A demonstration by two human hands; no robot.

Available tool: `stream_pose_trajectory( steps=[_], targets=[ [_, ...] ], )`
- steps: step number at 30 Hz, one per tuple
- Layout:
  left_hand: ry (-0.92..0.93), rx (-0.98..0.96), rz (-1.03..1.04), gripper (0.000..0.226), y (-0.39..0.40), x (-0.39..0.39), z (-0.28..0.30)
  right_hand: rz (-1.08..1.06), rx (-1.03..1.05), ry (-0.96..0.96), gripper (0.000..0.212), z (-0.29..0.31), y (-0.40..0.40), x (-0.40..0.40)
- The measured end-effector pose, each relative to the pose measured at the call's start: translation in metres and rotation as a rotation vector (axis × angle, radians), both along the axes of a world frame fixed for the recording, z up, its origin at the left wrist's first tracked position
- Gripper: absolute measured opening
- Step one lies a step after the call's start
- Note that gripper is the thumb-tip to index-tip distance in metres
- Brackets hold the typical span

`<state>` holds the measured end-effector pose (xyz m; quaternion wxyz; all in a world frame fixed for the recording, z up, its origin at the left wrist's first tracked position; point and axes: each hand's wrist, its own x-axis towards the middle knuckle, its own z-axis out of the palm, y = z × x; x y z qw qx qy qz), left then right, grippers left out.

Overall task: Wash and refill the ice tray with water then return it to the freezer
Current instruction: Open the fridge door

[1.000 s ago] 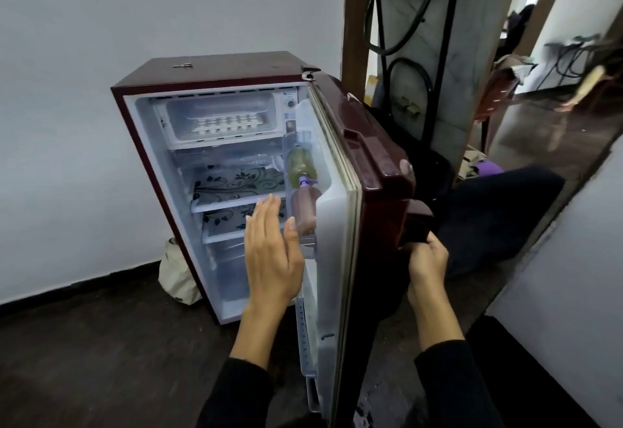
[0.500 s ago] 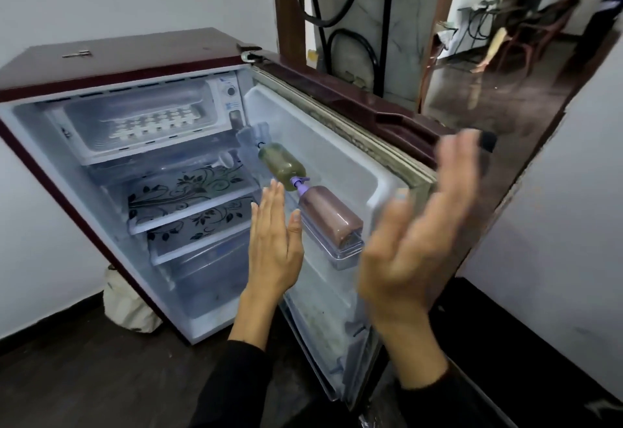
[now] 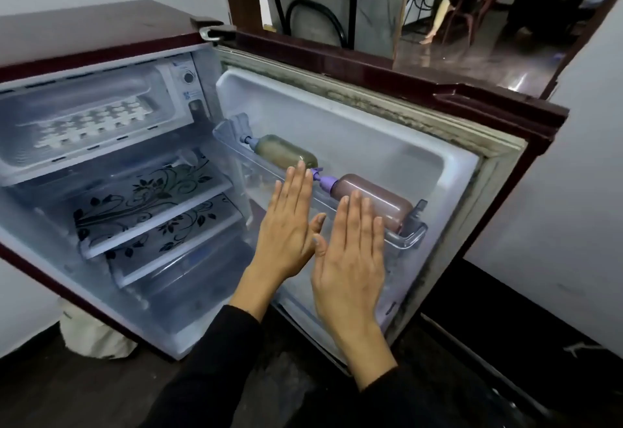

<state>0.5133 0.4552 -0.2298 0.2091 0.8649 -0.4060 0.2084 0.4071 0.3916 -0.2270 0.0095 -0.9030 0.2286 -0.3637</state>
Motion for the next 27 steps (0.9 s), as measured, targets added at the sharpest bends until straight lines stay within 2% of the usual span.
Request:
stream_pose_trajectory(
  steps=[11, 27],
  targets=[
    [-0.025, -0.090, -0.069, 0.063, -0.048, 0.010, -0.013, -0.045, -0.038, -0.049, 0.053, -0.013, -0.067, 0.015],
    [-0.028, -0.099, 0.026, 0.064, -0.114, 0.021, -0.023, 0.039, -0.007, -0.123, 0.052, -0.023, -0.140, 0.044]
  ],
)
